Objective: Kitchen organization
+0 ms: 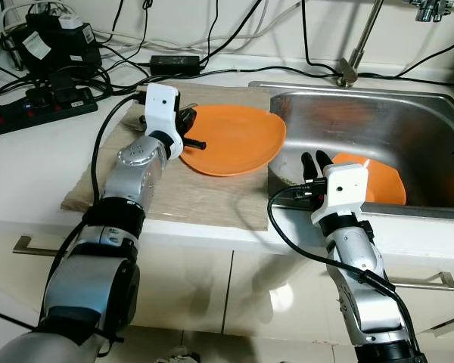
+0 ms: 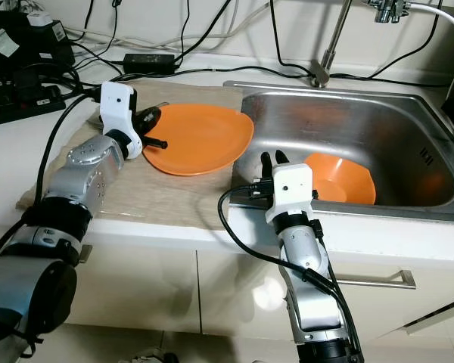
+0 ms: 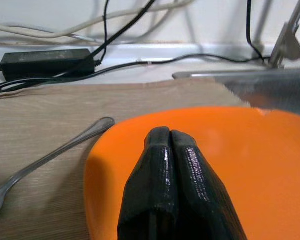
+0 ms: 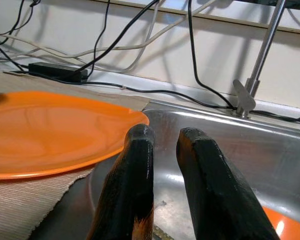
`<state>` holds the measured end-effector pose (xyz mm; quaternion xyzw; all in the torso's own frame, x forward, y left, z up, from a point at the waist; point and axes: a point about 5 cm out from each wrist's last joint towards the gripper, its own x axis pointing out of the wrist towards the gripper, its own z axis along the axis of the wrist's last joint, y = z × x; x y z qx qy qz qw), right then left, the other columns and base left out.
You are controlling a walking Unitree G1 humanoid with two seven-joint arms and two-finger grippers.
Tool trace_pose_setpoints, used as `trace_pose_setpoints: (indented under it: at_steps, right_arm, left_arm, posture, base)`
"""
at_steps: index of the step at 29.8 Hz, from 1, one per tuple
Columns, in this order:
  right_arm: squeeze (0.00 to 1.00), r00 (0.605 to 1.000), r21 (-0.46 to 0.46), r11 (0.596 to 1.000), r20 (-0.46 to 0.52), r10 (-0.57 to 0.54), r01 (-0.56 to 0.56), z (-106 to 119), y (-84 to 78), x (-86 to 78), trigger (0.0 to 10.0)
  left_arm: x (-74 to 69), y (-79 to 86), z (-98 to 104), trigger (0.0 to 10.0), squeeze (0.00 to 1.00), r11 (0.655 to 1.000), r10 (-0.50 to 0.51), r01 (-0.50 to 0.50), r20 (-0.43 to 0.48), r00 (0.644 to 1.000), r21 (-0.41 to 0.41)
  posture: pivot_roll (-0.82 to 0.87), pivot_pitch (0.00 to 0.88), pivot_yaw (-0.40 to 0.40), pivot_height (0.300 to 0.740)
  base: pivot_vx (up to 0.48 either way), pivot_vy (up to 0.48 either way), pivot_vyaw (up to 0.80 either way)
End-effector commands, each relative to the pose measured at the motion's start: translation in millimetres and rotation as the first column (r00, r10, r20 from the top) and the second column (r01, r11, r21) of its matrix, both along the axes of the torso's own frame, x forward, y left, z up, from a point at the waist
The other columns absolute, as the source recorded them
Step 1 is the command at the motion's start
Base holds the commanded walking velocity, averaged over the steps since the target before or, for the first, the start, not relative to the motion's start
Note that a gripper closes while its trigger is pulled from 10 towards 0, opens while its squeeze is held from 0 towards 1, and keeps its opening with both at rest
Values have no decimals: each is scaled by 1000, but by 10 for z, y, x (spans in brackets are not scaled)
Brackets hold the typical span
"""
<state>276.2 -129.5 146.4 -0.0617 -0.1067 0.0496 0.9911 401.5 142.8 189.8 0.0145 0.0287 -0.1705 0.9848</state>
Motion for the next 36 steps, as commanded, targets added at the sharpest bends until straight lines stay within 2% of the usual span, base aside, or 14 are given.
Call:
trace_pose_setpoints:
  at_steps: [1,4,5,8,14,27,36]
  right_arm:
    - [0,1000,19,1000,13,-7,7,66,-13,-4,10000]
    - [0,1000,49,999,-1,-17,17,78,-32,13,10000]
    - [0,1000,54,998,-5,-20,20,94,-47,31,10000]
    - [0,1000,50,998,-1,-24,24,111,-74,47,10000]
    - [0,1000,46,999,-4,-17,17,108,-60,49,10000]
    - [0,1000,43,999,-10,-17,17,125,-89,80,10000]
    - [0,999,41,998,-15,-36,37,165,-209,161,10000]
  left_arm:
    - [19,8,10,10000,0,999,-15,16,-19,1000,47]
    - [27,57,11,10000,0,998,-4,5,-26,1000,58]
    - [33,134,2,10000,0,999,26,-25,-40,999,38]
    - [19,216,-70,10000,0,998,59,-58,-57,997,17]
    - [-23,176,-224,10000,0,998,42,-37,-98,994,53]
    - [-45,250,-312,10000,0,991,37,-17,-154,987,129]
    - [-79,319,-377,10000,0,989,39,-13,-178,983,146]
  posture:
    - [-47,0,6,740]
    - [-45,0,7,740]
    - [-46,0,8,740]
    - [-43,0,6,740]
    - [-39,0,-1,740]
    - [-30,0,-3,740]
    - [-21,0,-8,740]
  base:
    - [0,0,0]
    - [0,0,0]
    - [0,0,0]
    - [0,0,0]
    - [0,0,0]
    - [0,0,0]
    - [0,0,0]
